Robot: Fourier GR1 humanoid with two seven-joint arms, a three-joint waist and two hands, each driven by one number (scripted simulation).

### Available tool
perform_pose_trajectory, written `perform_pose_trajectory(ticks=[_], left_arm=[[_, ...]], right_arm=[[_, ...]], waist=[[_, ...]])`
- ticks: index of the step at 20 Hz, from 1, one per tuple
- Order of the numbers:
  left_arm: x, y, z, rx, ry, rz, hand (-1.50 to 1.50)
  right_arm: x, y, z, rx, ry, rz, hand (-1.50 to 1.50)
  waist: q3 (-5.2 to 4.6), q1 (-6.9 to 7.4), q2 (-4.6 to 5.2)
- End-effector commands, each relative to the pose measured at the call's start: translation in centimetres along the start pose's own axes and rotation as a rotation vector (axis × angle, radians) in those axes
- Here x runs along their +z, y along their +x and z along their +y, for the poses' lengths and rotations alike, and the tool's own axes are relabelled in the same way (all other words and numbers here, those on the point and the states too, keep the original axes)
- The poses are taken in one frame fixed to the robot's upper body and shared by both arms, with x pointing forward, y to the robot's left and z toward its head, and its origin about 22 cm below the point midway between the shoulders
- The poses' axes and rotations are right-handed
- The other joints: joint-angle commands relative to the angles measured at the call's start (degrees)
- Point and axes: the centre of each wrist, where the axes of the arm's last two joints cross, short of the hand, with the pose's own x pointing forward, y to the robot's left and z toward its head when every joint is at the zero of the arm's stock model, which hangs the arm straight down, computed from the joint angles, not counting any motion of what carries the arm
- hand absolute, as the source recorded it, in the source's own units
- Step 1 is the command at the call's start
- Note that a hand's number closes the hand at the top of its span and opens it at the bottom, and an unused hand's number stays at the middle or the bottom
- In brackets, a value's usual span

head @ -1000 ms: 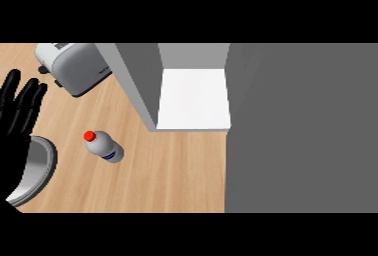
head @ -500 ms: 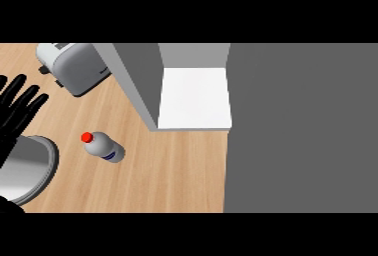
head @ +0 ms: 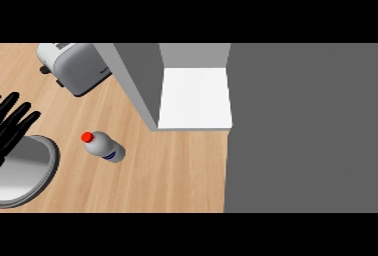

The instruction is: Pick up the bottled water, place it into the cabinet and close the cabinet

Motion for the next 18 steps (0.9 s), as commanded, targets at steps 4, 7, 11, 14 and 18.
perform_pose_trajectory(ticks=[4, 7, 11, 14, 18], left_arm=[[1.0, -3.4, 0.6, -0.016, 0.055, 0.022, -1.5], [0.3, -4.6, 1.1, -0.031, 0.102, 0.023, -1.5], [0.4, -5.7, 2.6, -0.053, 0.165, 0.042, -1.5], [-1.6, -7.8, 3.2, -0.066, 0.142, 0.078, -1.5], [-1.3, -11.3, 2.7, -0.051, 0.13, 0.105, -1.5]], right_arm=[[2.2, 2.3, 0.1, -0.004, -0.001, -0.016, -1.5], [3.2, 4.3, 0.3, -0.001, 0.007, -0.025, -1.5], [3.7, 2.5, 1.2, 0.001, 0.002, -0.028, -1.5], [4.1, 2.1, 0.6, 0.007, 0.015, -0.025, -1.5], [4.6, 2.5, 1.1, 0.022, 0.015, -0.012, -1.5]], waist=[[-0.01, -0.18, 0.06], [-0.03, -0.6, 0.07], [-0.03, -0.5, 0.03], [-0.03, -0.81, 0.1], [-0.05, -0.62, 0.1]])
